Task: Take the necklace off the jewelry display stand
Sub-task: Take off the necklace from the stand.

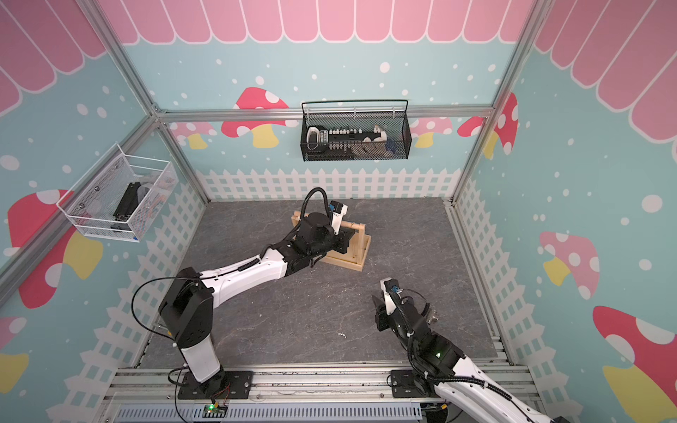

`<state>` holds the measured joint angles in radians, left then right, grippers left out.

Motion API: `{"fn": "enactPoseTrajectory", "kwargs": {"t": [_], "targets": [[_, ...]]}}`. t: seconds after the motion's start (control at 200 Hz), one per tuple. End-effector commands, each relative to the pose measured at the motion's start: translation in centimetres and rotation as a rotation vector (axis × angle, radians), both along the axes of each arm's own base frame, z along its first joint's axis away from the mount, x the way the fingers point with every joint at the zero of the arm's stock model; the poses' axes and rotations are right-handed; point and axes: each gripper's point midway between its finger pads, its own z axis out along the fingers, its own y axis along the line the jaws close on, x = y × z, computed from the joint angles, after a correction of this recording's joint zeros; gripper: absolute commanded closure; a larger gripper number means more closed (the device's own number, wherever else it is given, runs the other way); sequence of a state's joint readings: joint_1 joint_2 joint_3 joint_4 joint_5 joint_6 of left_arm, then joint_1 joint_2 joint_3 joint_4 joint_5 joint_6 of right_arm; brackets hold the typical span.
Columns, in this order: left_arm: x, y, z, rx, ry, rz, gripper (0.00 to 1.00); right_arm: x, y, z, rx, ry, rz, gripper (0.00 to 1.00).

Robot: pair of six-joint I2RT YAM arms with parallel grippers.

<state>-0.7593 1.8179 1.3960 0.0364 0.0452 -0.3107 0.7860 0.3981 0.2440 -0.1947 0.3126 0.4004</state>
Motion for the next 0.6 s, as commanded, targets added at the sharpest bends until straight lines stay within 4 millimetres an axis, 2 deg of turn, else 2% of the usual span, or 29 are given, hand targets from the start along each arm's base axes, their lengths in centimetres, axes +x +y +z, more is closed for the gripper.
{"fn": "enactPoseTrajectory", "kwargs": {"t": [0.0, 0.155, 0.275, 0.38, 0.595], "targets": [[0.5, 0.4, 1.4, 0.0, -0.023, 0.015, 1.0, 0.0, -0.1, -0.3, 0.001, 0.005, -0.001, 0.68], [0.0, 1.8, 2.5, 0.049, -0.048, 0.037, 1.0, -0.1, -0.1, -0.4, 0.0, 0.006, 0.001, 0.68], [0.0, 4.1, 3.5, 0.12, -0.076, 0.09, 1.0, -0.1, 0.0, -0.4, 0.001, 0.006, 0.002, 0.68], [0.2, 6.8, 4.5, 0.171, -0.1, 0.166, 1.0, -0.1, 0.0, -0.4, 0.001, 0.006, 0.002, 0.68], [1.0, 14.0, 6.8, 0.305, -0.142, 0.385, 1.0, -0.1, 0.0, -0.4, 0.0, 0.006, 0.003, 0.68]]}}
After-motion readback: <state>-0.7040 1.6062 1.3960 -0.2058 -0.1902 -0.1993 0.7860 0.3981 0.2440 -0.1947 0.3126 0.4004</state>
